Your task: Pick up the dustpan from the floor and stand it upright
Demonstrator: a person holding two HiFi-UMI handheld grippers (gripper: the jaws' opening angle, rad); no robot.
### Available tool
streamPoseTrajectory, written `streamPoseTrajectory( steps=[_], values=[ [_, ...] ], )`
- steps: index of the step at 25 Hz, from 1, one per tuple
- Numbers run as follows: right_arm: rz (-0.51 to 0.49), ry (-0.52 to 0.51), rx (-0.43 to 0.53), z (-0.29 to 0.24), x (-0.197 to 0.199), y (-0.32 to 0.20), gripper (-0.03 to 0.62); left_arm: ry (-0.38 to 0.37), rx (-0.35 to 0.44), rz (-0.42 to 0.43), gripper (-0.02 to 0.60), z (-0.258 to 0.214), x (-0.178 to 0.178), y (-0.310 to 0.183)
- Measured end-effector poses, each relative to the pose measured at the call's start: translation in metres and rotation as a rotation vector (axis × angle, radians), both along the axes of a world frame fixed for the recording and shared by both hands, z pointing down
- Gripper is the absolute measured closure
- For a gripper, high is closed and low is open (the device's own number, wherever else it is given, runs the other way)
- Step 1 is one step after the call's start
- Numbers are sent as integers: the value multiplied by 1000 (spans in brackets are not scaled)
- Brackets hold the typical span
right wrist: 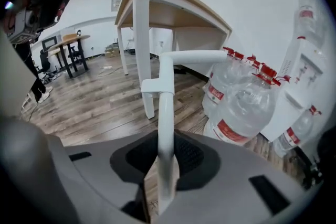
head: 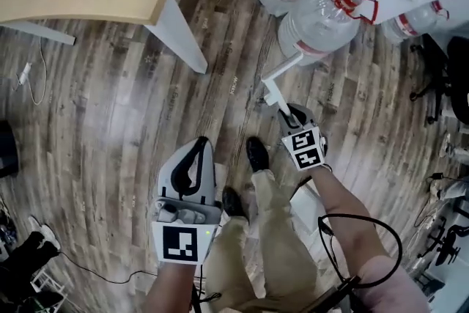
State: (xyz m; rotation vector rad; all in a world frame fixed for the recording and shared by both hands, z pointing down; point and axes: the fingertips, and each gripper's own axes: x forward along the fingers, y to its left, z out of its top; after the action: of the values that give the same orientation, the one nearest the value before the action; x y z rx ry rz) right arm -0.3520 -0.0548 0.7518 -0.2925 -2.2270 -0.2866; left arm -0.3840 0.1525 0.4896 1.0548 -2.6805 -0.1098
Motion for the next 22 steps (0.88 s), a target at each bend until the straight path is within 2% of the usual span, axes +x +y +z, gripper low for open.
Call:
streamPoseTrajectory(
  steps=[4, 8, 13, 18, 22],
  values=[
    [12, -45, -9, -48, 42, -7, 505, -10, 29, 29, 568, -48, 23, -2],
    [46, -88, 6, -93, 83, -19, 505, -69, 26, 90, 568, -86, 55, -6],
    [86, -125, 9, -138, 125, -36, 505, -82, 23, 150, 568, -126, 95, -13],
    [116, -156, 1, -172, 167, -51, 505, -52, 49, 190, 568, -157, 134, -29],
    [149, -198, -4, -197, 201, -70, 505, -86, 50, 246, 568, -180, 166, -51]
  ],
)
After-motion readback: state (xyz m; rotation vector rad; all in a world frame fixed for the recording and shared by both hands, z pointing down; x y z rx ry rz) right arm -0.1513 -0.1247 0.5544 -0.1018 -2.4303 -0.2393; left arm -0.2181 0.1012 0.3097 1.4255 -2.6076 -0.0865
